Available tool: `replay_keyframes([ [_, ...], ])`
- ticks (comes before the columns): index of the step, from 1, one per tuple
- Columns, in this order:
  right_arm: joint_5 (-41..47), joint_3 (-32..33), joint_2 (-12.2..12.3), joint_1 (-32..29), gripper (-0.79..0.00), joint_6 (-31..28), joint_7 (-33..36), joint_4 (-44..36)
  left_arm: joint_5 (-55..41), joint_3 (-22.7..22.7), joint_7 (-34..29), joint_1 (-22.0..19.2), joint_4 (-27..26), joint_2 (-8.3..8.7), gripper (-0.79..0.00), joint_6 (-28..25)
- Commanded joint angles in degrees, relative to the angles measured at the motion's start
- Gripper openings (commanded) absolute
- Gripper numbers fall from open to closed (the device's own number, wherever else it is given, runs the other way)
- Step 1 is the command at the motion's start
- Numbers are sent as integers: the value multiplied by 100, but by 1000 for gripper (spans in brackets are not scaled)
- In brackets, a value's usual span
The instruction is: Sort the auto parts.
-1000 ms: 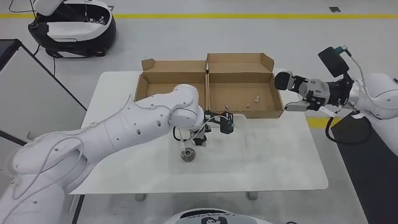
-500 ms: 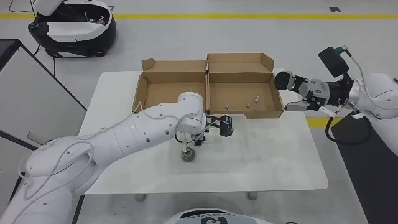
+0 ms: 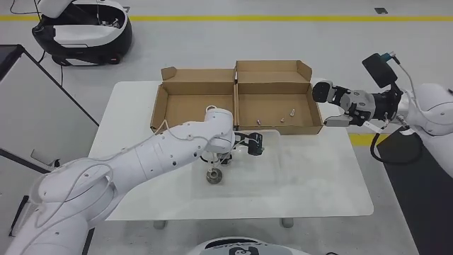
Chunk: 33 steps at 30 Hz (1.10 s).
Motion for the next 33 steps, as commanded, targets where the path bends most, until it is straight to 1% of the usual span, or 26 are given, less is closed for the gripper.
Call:
replay_keyframes([
  [1, 0, 0, 0, 0, 0, 0, 0, 0, 6, 0, 12, 9, 38, -16, -422, -12],
  [9, 0, 0, 0, 0, 0, 0, 0, 0, -28, 0, 20, -3, 135, -49, -443, -20],
  [19, 0, 0, 0, 0, 0, 0, 0, 0, 36, 0, 6, 55, 176, -64, -440, -6],
  [25, 0, 0, 0, 0, 0, 0, 0, 0, 45, 0, 144, 86, 147, -80, -422, -143],
  [30, 0, 0, 0, 0, 0, 0, 0, 0, -160, 0, 318, 98, 119, -72, -422, -318],
  [33, 0, 0, 0, 0, 0, 0, 0, 0, -172, 0, 299, 78, 149, -64, -422, -298],
])
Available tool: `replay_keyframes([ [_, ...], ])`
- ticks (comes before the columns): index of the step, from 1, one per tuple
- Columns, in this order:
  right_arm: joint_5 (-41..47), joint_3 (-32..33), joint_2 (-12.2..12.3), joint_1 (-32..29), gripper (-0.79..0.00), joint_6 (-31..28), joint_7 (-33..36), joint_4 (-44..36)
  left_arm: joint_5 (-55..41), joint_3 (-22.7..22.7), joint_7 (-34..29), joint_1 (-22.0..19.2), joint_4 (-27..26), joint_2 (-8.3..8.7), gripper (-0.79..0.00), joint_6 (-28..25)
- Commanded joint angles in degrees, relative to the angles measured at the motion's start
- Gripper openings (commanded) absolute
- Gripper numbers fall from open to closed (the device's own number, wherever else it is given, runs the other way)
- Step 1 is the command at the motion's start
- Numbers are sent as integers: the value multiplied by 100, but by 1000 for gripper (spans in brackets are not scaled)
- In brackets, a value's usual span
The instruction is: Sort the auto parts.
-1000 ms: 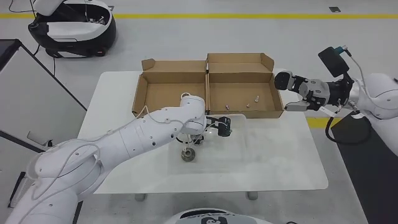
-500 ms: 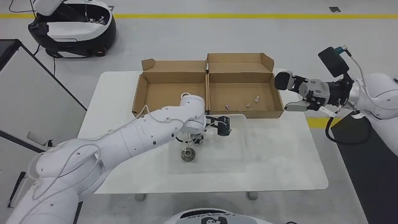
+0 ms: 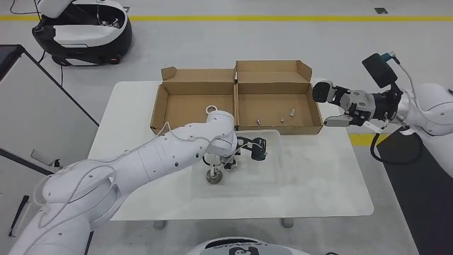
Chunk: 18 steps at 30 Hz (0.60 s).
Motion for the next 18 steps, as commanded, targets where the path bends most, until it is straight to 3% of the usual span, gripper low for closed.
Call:
replay_keyframes([
  [1, 0, 0, 0, 0, 0, 0, 0, 0, 10, 0, -19, -4, 14, 0, -425, 20],
  [18, 0, 0, 0, 0, 0, 0, 0, 0, 17, 0, -128, 12, 141, -47, -489, 129],
])
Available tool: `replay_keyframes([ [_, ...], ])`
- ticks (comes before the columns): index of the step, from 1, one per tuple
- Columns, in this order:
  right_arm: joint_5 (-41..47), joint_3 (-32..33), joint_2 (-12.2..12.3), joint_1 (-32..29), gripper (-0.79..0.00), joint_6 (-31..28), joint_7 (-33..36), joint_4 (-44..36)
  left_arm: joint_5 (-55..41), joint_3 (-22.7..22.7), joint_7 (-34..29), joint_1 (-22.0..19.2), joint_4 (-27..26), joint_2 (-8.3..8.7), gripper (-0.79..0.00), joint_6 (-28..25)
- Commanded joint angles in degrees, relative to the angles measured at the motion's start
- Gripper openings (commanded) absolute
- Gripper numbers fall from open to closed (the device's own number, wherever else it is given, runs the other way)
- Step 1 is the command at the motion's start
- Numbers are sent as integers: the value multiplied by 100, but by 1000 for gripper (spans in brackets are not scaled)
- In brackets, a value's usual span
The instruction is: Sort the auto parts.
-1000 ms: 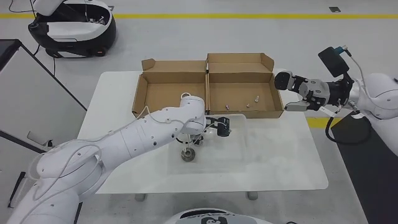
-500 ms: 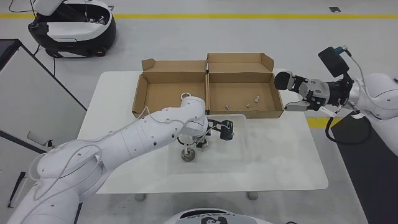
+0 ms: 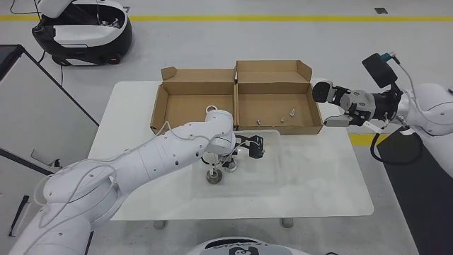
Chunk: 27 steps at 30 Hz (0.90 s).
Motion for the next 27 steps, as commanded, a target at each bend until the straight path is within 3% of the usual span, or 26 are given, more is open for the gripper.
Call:
replay_keyframes([
  [1, 0, 0, 0, 0, 0, 0, 0, 0, 9, 0, 2, 4, 22, -14, -493, -2],
  [11, 0, 0, 0, 0, 0, 0, 0, 0, 5, 0, -32, -37, 122, -82, -551, 32],
  [27, 0, 0, 0, 0, 0, 0, 0, 0, 56, 0, -38, 2, 257, -165, -566, 38],
])
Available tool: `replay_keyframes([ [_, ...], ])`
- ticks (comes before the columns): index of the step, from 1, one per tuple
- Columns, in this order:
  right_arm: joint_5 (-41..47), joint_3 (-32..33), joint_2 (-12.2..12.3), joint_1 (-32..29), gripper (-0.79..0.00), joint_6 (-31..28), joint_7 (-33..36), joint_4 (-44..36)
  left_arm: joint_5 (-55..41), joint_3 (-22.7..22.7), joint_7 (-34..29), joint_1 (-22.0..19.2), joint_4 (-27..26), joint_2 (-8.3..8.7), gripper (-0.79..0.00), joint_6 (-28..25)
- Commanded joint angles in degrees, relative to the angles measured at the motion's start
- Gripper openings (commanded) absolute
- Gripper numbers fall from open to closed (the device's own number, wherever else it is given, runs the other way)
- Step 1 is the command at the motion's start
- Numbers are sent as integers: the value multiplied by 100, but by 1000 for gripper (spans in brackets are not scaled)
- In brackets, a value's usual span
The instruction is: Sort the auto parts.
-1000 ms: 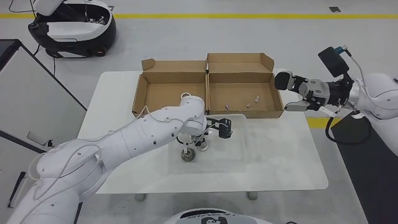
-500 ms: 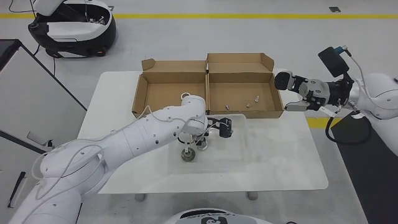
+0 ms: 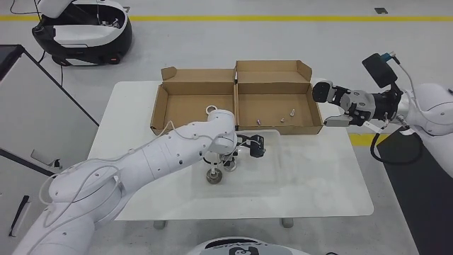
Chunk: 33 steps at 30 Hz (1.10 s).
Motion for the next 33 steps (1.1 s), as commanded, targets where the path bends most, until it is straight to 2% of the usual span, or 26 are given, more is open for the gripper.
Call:
replay_keyframes([
  [1, 0, 0, 0, 0, 0, 0, 0, 0, -14, 0, -3, -6, 12, -1, -566, 3],
  [16, 0, 0, 0, 0, 0, 0, 0, 0, -32, 0, -26, 67, 22, 16, -585, 25],
  [17, 0, 0, 0, 0, 0, 0, 0, 0, -45, 0, -39, 82, 43, 10, -600, 39],
  [18, 0, 0, 0, 0, 0, 0, 0, 0, -51, 0, -64, 95, 62, 2, -665, 64],
  [19, 0, 0, 0, 0, 0, 0, 0, 0, -67, 0, -82, 97, 76, -6, -785, 82],
  [27, 0, 0, 0, 0, 0, 0, 0, 0, -334, 0, -143, -51, -37, -1, -785, 144],
  [33, 0, 0, 0, 0, 0, 0, 0, 0, -1015, 0, -241, -510, -578, 204, -785, 242],
])
